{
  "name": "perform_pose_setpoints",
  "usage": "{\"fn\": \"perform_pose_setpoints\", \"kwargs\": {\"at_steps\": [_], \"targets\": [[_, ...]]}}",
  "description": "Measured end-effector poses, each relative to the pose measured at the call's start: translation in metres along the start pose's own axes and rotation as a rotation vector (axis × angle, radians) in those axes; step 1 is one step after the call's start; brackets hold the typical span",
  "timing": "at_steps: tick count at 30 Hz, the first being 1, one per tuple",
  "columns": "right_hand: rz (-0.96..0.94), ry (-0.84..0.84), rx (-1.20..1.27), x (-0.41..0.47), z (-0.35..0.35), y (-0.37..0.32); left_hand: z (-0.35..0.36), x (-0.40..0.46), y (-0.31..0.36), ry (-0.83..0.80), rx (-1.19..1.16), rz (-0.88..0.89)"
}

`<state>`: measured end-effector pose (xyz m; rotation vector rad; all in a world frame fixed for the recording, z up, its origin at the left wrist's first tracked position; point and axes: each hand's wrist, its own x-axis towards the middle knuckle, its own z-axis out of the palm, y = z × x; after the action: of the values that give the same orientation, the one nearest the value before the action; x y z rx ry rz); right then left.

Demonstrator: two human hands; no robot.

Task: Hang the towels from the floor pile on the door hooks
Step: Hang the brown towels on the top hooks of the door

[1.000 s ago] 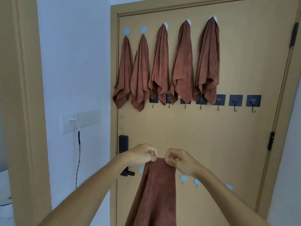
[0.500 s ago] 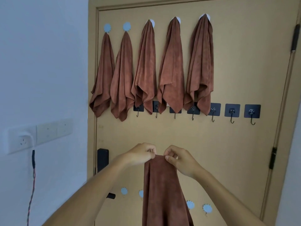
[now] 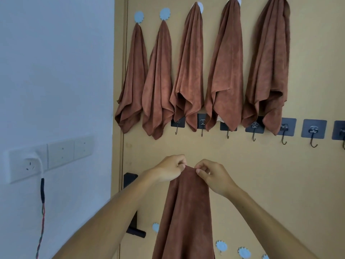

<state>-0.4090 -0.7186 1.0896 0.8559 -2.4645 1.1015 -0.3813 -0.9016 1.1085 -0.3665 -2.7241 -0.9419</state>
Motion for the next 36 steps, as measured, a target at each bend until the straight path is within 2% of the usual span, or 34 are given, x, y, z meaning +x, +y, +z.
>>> {"fn": "perform_pose_setpoints", "kwargs": {"at_steps": [9, 15, 20, 25, 36], "targets": [[0.008, 0.185, -0.109, 0.108, 0.042, -0.01, -0.054, 0.095, -0.068, 0.127, 0.063, 0.158], [-0.008, 0.252, -0.131, 0.175, 0.068, -0.022, -0.09, 0.143, -0.106, 0.211, 0.068, 0.133], [-0.056, 0.225, -0.184, 0.209, 0.101, -0.035, -0.112, 0.147, -0.148, 0.311, 0.092, 0.157], [-0.082, 0.221, -0.241, 0.232, 0.12, -0.044, -0.126, 0.15, -0.168, 0.332, 0.138, 0.136], [-0.062, 0.386, -0.445, 0.27, 0.133, -0.053, -0.137, 0.173, -0.172, 0.453, 0.253, 0.141]]}}
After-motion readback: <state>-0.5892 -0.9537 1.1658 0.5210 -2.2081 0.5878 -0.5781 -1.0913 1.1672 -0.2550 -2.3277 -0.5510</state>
